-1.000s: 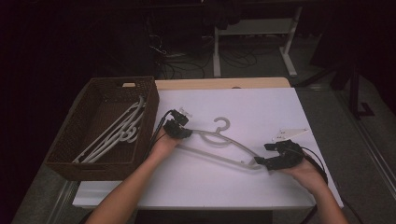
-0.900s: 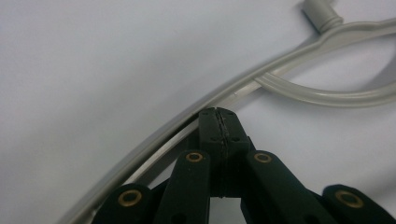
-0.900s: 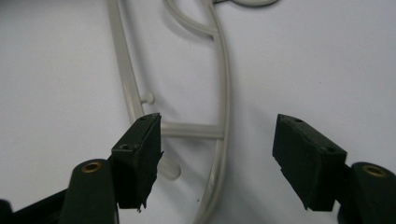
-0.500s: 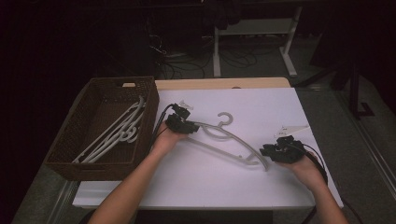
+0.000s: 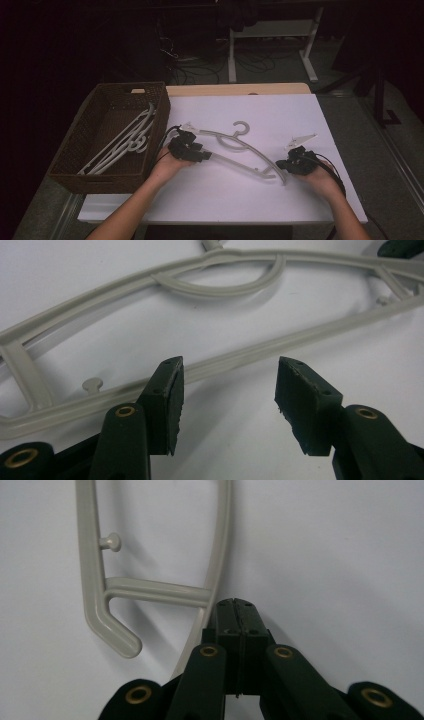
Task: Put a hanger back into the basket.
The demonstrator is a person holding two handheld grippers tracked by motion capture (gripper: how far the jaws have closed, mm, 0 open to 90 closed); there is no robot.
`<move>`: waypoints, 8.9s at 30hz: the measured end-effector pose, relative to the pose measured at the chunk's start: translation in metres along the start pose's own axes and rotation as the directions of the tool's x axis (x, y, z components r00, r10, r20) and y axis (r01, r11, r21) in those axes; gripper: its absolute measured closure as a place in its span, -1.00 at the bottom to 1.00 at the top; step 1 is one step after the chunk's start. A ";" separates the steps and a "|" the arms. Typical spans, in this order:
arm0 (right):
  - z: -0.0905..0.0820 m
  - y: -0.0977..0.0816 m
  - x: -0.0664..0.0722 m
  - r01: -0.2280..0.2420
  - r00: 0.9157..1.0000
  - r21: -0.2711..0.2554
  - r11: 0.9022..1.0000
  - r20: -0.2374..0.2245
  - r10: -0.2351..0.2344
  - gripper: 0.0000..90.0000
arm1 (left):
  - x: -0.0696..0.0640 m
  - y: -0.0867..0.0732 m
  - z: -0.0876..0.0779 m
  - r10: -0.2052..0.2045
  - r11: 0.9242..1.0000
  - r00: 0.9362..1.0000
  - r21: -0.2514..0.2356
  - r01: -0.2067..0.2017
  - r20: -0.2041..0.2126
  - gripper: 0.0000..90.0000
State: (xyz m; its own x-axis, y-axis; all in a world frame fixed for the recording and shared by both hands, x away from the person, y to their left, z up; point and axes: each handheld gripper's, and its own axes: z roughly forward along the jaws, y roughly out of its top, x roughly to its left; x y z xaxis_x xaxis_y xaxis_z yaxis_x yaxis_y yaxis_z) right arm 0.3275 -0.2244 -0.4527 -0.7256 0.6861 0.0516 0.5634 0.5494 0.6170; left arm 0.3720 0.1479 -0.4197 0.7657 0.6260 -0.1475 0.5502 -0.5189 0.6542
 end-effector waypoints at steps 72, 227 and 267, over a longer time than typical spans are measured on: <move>-0.011 0.001 0.035 0.012 0.995 -0.156 0.988 -0.099 -0.028 -0.41 | 0.036 0.081 0.070 0.002 0.997 0.969 0.077 0.017 -0.248 1.00; -0.013 -0.006 0.016 -0.050 0.998 -0.149 0.988 -0.053 0.042 -0.67 | -0.031 0.050 0.085 0.087 0.994 0.995 0.066 -0.085 -0.039 0.80; 0.047 0.090 -0.034 -0.168 0.971 -0.115 0.979 0.153 0.185 0.98 | -0.040 -0.025 -0.021 0.199 0.974 0.953 -0.153 -0.167 0.228 -0.35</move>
State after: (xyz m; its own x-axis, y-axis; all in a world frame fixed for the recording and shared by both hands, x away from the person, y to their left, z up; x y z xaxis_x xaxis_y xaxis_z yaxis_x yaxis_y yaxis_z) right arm 0.4214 -0.1760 -0.4353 -0.5397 0.8407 0.0437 0.6281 0.3676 0.6858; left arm 0.3211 0.1481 -0.4142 0.9151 0.3612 -0.1794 0.3575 -0.5205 0.7754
